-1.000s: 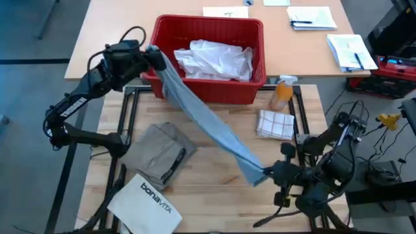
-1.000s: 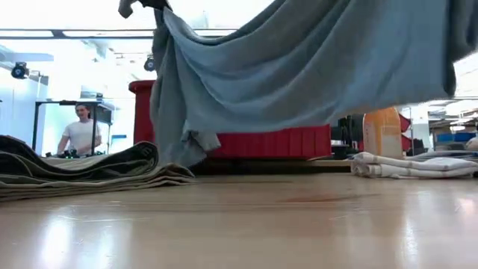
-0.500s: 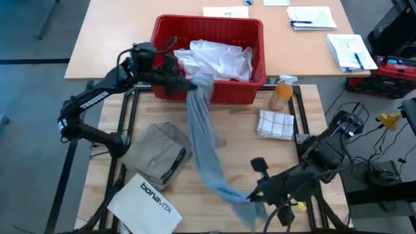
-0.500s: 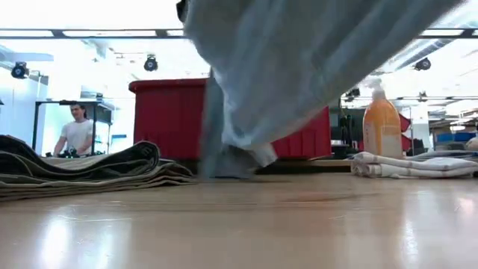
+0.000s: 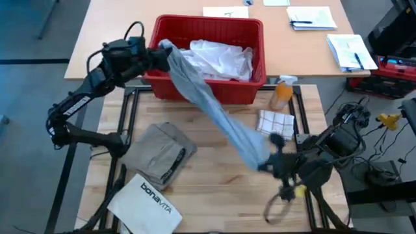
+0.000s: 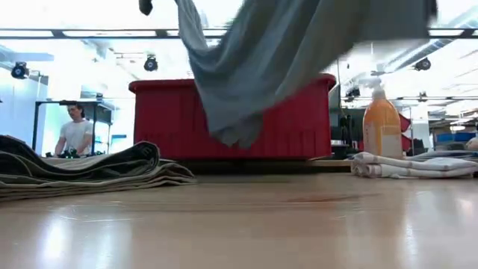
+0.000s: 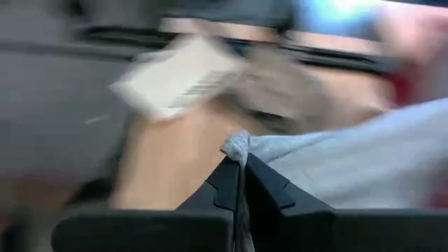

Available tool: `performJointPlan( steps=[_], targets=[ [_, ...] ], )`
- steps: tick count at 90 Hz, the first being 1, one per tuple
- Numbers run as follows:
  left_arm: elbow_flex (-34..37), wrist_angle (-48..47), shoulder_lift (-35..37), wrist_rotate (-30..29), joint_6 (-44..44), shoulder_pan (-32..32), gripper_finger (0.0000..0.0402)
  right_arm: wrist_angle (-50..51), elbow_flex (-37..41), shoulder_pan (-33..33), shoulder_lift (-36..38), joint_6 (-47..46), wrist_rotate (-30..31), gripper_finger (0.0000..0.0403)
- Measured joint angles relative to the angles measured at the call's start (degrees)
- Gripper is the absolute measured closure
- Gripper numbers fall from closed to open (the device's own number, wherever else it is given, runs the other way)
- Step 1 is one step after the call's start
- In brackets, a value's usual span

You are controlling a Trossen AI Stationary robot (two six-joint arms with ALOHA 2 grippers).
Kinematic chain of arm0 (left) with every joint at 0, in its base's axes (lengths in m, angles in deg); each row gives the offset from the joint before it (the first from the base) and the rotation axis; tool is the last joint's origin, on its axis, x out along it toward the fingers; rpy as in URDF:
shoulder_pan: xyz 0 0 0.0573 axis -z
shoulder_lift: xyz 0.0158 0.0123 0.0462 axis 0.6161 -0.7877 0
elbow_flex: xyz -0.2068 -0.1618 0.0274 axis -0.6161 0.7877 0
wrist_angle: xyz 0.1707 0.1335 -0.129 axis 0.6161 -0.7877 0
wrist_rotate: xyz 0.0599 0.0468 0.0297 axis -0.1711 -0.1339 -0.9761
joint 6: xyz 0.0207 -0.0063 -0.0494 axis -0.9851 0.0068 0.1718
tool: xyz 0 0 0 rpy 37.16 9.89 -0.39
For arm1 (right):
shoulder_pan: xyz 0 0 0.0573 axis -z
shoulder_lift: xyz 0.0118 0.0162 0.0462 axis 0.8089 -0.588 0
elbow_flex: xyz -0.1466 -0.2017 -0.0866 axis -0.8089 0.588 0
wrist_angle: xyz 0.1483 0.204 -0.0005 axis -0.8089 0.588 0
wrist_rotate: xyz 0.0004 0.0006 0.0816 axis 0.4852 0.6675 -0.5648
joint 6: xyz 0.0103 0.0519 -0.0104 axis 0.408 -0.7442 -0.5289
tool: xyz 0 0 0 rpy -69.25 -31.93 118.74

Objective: Fold laundry
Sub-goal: Fold the gray shirt

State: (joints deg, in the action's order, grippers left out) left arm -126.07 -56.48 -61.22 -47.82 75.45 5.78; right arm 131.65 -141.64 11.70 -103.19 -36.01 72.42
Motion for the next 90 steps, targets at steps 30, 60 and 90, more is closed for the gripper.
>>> performJointPlan(
  steps=[30,60,90],
  targets=[
    [0.0,-1.0,0.7,0.1,-0.9,-0.1,0.0401,3.4,-0.7,1.4,0.6,-1.3,2.5,0.0403],
    [0.0,-1.3,0.6,-1.0,-2.0,-0.6,0.0401,6.4,-0.9,0.5,1.7,-4.3,5.5,0.0403],
    [0.0,-2.7,0.5,-1.5,-1.7,-2.1,0.0401,12.1,-0.6,0.2,0.9,-13.1,7.3,0.0403]
  ],
)
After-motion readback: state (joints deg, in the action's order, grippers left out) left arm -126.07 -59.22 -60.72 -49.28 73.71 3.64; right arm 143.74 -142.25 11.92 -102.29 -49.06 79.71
